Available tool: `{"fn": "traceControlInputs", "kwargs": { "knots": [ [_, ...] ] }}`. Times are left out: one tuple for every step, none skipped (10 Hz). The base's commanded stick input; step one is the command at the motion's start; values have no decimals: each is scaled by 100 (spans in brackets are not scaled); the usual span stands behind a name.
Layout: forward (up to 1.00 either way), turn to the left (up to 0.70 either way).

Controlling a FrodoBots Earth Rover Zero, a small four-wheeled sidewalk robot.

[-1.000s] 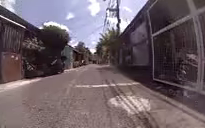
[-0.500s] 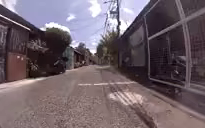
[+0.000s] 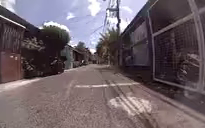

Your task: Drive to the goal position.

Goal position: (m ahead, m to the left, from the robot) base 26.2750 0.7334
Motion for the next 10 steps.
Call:
{"fn": "traceControlInputs", "kwargs": {
  "knots": [
    [70, 0],
    [70, 0],
    [70, 0],
    [70, 0],
    [70, 0],
    [70, 0],
    [70, 0],
    [70, 0],
    [70, 0],
    [70, 0]
  ]
}}
